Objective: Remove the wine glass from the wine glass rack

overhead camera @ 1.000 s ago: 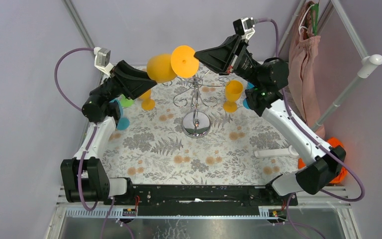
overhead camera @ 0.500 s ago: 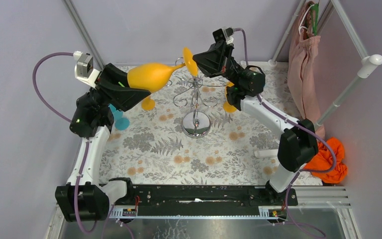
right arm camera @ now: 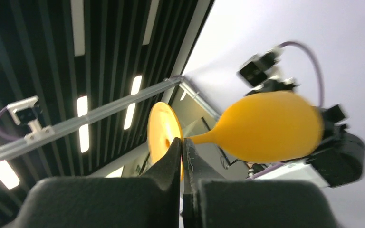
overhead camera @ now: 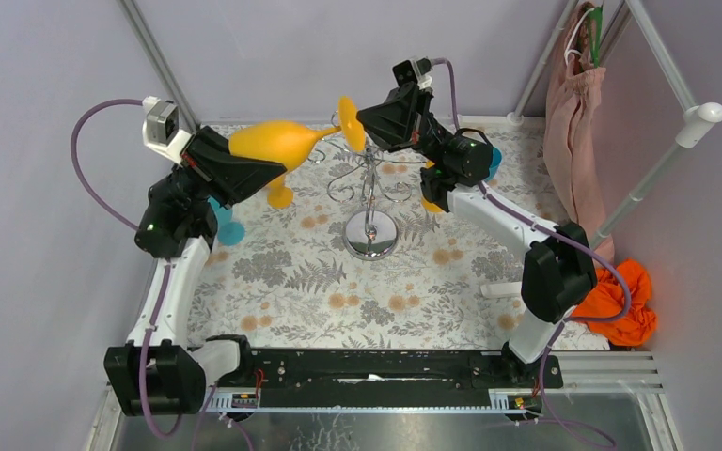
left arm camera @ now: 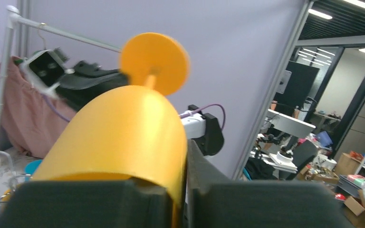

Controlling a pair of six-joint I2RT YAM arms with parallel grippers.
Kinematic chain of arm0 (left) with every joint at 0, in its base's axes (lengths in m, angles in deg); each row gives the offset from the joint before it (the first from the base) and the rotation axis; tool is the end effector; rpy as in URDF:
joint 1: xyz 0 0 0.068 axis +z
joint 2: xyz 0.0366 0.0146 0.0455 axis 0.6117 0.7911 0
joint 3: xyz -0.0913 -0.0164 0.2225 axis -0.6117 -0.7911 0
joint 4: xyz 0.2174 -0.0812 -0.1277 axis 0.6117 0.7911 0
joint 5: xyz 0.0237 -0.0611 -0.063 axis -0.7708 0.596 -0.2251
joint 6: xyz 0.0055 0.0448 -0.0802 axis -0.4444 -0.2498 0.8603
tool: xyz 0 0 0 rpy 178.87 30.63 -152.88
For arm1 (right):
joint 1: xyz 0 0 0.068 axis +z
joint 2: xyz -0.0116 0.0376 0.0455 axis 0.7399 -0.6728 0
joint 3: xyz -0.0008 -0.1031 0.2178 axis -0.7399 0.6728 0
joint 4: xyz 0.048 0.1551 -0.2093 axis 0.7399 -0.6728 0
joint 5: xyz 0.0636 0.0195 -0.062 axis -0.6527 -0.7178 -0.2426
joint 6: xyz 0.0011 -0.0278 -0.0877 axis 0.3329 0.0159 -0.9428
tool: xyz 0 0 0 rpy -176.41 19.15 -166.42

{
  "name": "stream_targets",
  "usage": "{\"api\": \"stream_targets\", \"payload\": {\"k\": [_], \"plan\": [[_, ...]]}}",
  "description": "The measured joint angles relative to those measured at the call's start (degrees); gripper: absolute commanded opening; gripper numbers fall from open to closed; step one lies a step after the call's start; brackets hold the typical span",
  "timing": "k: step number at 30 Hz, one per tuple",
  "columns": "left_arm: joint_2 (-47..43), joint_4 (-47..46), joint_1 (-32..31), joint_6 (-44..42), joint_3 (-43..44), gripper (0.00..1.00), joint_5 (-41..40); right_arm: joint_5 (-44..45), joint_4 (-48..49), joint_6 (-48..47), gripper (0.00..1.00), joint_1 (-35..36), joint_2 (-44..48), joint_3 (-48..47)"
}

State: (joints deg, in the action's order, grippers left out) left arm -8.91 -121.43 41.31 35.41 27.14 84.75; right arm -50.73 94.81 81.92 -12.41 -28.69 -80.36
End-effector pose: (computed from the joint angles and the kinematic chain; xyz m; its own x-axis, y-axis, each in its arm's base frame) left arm 0.2021 -0.0565 0.4686 -0.2277 -0.5592 -0.7972 0.9632 -0.0092 -0.2686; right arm 0.2644 0.2483 0.4589 -0.8916 0.2545 -0.3746 -0.4333 -0.7197 0.5424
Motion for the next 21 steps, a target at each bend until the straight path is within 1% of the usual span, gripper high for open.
{"api": "stream_targets", "payload": {"k": [1,3,9,10,11,12,14,15,18,19,21], "plan": [[-0.37,-0.46,-0.28,0.44,0.00,0.00,-0.59,0.44,-0.98,-0.37,0.00,-0.15,0.00,0.35],[-1.68,-0.44,-0.70,0.50,0.02,0.00,-0.79,0.35,-2.45,-0.50,0.00,-0.39,-0.24,1.25],[-3.80,1.25,-0.42,-1.90,-0.61,0.00,-0.09,0.52,-2.19,-0.15,0.00,0.07,-0.37,1.68],[-4.22,1.88,-0.44,-2.54,-0.90,0.00,-0.13,0.46,-2.19,-0.17,0.02,0.07,-0.37,1.68],[-4.61,2.40,-0.48,-3.10,-1.09,0.00,-0.11,0.37,-2.19,-0.22,0.07,0.07,-0.37,1.68],[-5.01,2.95,-0.50,-3.54,-1.33,0.00,-0.13,0.31,-2.19,-0.26,0.13,0.11,-0.37,1.68],[-5.42,3.65,-0.50,-4.22,-1.68,0.00,-0.07,0.00,-2.21,-0.44,0.32,0.11,-0.37,1.68],[-5.60,3.87,-0.50,-4.55,-1.73,0.00,-0.02,-0.20,-2.29,-0.68,0.39,0.13,-0.37,1.68],[-5.55,5.90,-0.15,-6.29,-1.75,0.00,-0.46,-2.05,-2.03,-1.20,0.52,0.50,-0.07,1.68],[-5.31,7.10,-0.11,-6.75,-1.75,0.00,-0.59,-2.58,-2.14,-1.42,0.55,0.68,0.17,1.68],[-5.27,9.22,-0.11,-7.72,-1.75,0.00,-0.87,-3.21,-2.27,-2.01,0.57,0.81,0.70,1.68]]}}
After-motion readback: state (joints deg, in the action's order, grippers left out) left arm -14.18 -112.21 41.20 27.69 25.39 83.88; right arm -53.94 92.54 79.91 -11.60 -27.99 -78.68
